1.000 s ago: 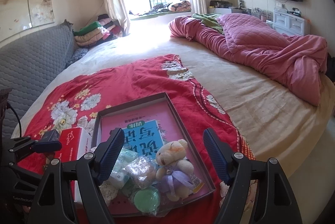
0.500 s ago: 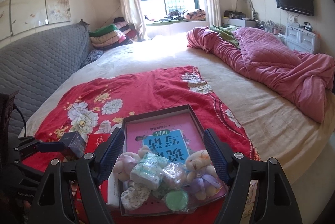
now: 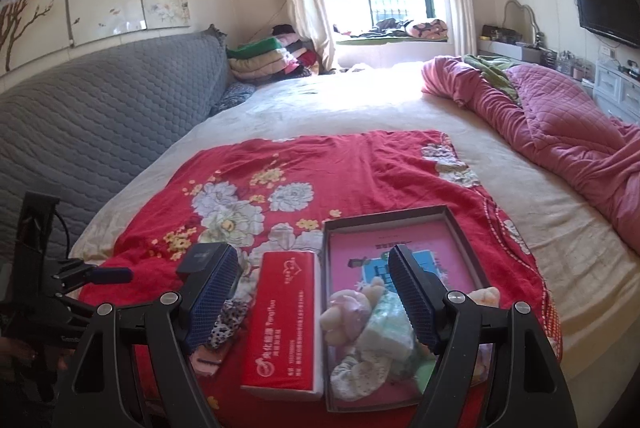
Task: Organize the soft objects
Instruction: 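Move both open tools back over the remaining items, then grasp the pink mask packet with the left tool while the right tool grasps the leopard scrunchie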
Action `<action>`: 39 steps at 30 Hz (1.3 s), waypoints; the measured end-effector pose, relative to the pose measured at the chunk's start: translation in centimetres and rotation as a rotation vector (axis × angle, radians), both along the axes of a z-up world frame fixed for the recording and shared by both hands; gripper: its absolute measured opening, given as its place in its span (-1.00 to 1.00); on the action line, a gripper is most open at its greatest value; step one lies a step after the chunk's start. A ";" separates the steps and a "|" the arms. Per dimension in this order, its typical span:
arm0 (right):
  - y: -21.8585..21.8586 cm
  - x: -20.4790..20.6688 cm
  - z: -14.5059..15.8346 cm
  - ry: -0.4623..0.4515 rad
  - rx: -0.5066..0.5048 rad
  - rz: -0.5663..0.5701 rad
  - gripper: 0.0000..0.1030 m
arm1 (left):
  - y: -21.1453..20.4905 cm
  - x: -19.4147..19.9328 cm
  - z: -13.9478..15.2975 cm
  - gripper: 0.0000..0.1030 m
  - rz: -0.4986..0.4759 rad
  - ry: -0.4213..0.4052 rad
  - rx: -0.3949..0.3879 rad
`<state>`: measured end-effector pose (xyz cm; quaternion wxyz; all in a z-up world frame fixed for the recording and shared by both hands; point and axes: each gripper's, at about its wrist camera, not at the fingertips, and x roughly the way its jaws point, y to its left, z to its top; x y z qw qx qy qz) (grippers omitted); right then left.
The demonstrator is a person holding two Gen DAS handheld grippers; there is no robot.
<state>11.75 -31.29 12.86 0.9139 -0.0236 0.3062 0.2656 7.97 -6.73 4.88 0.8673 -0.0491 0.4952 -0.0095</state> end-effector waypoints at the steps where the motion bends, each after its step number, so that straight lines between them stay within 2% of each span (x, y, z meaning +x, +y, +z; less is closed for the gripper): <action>1: 0.7 -0.2 0.0 0.000 -0.009 0.013 0.53 | 0.2 -0.2 -0.7 0.58 0.001 0.011 -0.005; 11: 5.3 -1.6 -0.8 0.008 -0.081 0.095 0.53 | 0.4 -0.2 -7.4 0.58 0.026 0.126 -0.136; 20: 6.7 -0.7 -3.5 0.051 -0.144 0.133 0.54 | -1.0 2.0 -11.6 0.58 0.029 0.185 -0.150; 22: 7.3 -0.5 -4.4 0.055 -0.189 0.143 0.54 | -0.9 2.3 -12.2 0.47 0.034 0.194 -0.162; 26: 8.4 -0.1 -6.1 0.057 -0.278 0.180 0.54 | 0.1 2.5 -12.6 0.17 0.045 0.166 -0.238; 28: 8.9 0.1 -6.7 0.057 -0.301 0.189 0.54 | 0.5 2.6 -12.6 -0.17 0.040 0.154 -0.253; 31: 9.8 0.6 -7.5 0.079 -0.308 0.217 0.54 | 1.3 2.4 -13.0 -0.19 0.041 0.154 -0.319; 39: 14.7 0.6 -9.7 0.116 -0.402 0.338 0.54 | 4.0 0.8 -12.5 -0.25 0.025 0.173 -0.380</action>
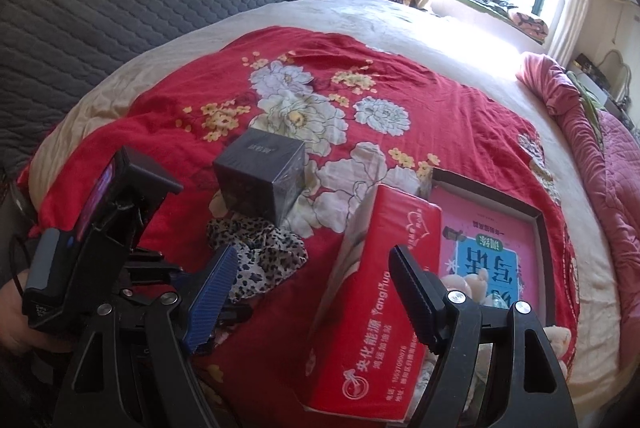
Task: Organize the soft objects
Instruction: 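Grasp the pink mask packet with the left tool while the right tool grasps the leopard scrunchie, then lift the mask packet and scrunchie and carry them over the pink tray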
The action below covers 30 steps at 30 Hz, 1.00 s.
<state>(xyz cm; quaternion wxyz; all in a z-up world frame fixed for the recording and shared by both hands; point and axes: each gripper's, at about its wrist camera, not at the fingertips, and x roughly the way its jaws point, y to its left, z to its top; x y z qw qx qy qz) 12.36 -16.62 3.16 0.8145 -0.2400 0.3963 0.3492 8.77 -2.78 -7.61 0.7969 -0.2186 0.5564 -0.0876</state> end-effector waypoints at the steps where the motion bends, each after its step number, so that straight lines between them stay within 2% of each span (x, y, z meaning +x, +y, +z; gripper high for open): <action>1: 0.8 -0.1 -0.3 0.006 -0.020 0.020 0.54 | 0.5 -0.3 0.1 -0.25 0.003 0.004 -0.001; 5: 3.5 -0.1 -1.8 0.049 -0.066 0.082 0.54 | 2.8 -1.4 0.6 -0.25 0.028 0.014 -0.003; 10: 6.4 0.3 -4.4 0.150 -0.099 0.103 0.54 | 4.9 -3.0 1.0 -0.25 0.052 0.016 0.021; 17: 8.8 1.9 -9.0 0.259 -0.143 -0.002 0.53 | 7.1 -4.4 1.0 -0.24 0.084 0.021 0.023; 23: 9.2 2.0 -12.8 0.277 -0.201 -0.033 0.53 | 7.5 -4.4 1.2 -0.25 0.097 0.003 0.028; 26: 8.6 2.2 -12.8 0.267 -0.141 -0.068 0.53 | 7.5 -4.6 1.5 -0.24 0.099 -0.005 0.033; 27: 8.3 2.4 -12.6 0.259 -0.123 -0.080 0.40 | 7.7 -4.9 1.6 -0.24 0.096 -0.009 0.036; 28: 7.8 2.5 -12.3 0.255 -0.102 -0.086 0.08 | 7.6 -4.9 1.8 -0.24 0.094 -0.015 0.043; 30: 7.0 2.7 -11.6 0.256 -0.058 -0.095 -0.31 | 7.1 -5.0 2.1 -0.24 0.093 -0.019 0.061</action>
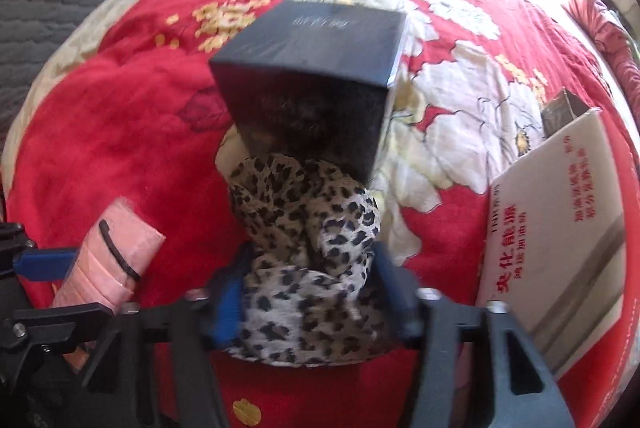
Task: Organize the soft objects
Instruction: 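Lift the mask packet and scrunchie and carry them over the pink tray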
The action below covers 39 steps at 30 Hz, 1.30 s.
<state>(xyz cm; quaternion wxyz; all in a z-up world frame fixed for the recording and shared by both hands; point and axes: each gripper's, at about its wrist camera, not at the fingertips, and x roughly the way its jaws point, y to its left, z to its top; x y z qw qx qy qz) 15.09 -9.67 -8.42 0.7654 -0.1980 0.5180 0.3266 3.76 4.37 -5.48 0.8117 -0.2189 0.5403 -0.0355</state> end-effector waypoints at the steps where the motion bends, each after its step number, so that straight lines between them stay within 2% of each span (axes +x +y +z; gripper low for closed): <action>1: -0.4 0.0 0.4 -0.006 0.015 -0.003 -0.45 | -0.2 0.0 0.1 -0.24 -0.001 -0.002 0.008; 11: -4.9 -0.7 8.4 -0.071 0.240 -0.048 -0.51 | -2.7 0.1 4.9 -0.24 -0.015 -0.111 0.046; 20: -11.2 -0.3 15.6 -0.206 0.314 -0.141 -0.51 | -7.1 3.1 9.7 -0.24 -0.101 -0.190 0.098; 32: -22.7 1.3 18.1 -0.314 0.290 -0.355 -0.51 | -17.5 9.2 14.0 -0.25 -0.270 -0.257 0.149; 39: -28.8 1.6 18.8 -0.365 0.289 -0.468 -0.51 | -22.9 12.3 13.9 -0.24 -0.355 -0.257 0.169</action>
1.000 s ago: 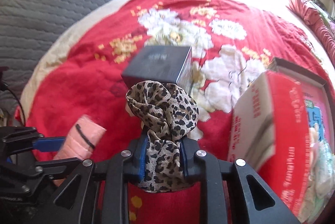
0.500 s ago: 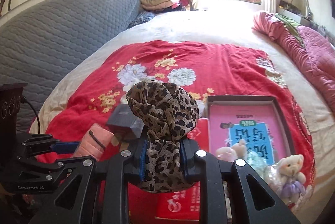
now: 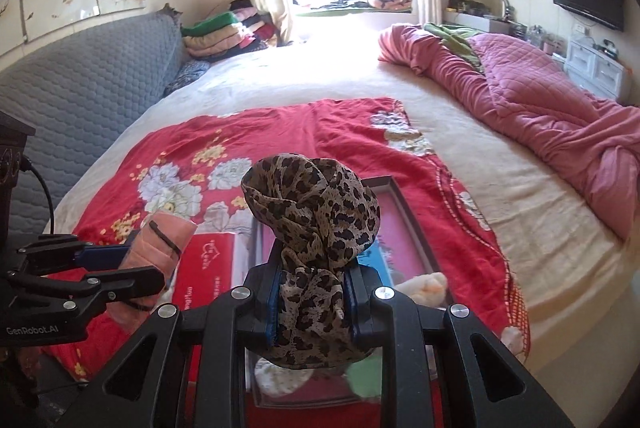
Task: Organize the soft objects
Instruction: 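Lift the mask packet and scrunchie and carry them over the pink tray, then lower the mask packet and scrunchie into the tray and open both tools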
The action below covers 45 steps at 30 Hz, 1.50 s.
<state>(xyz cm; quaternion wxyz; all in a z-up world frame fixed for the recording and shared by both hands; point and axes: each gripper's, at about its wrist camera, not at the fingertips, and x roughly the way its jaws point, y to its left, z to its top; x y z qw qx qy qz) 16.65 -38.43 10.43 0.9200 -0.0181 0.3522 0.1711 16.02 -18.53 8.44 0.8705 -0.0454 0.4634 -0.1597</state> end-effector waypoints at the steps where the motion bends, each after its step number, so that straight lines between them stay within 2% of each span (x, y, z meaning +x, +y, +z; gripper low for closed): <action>1: -0.7 0.0 0.1 -0.002 0.006 -0.010 -0.51 | -0.6 0.4 -0.2 -0.25 -0.006 0.004 0.009; 5: -2.8 0.2 0.0 -0.003 0.051 -0.032 -0.51 | -2.5 2.0 -1.5 -0.25 -0.029 0.029 0.023; 13: -3.7 1.0 -2.1 0.035 0.039 -0.048 -0.49 | -5.0 4.2 -4.7 -0.25 -0.052 0.083 0.067; 20: -3.7 1.6 -4.1 0.069 0.014 -0.047 -0.48 | -5.9 5.3 -6.9 -0.25 -0.056 0.121 0.075; 39: -3.0 2.9 -7.2 0.132 0.013 -0.009 -0.45 | -6.7 5.8 -8.3 -0.24 -0.062 0.128 0.099; 42: -2.7 3.2 -8.1 0.147 -0.007 -0.003 -0.39 | -6.6 5.9 -8.4 -0.24 -0.057 0.129 0.101; 45: -2.5 3.4 -8.8 0.154 -0.026 0.001 -0.23 | -6.6 6.0 -8.5 -0.21 -0.054 0.130 0.102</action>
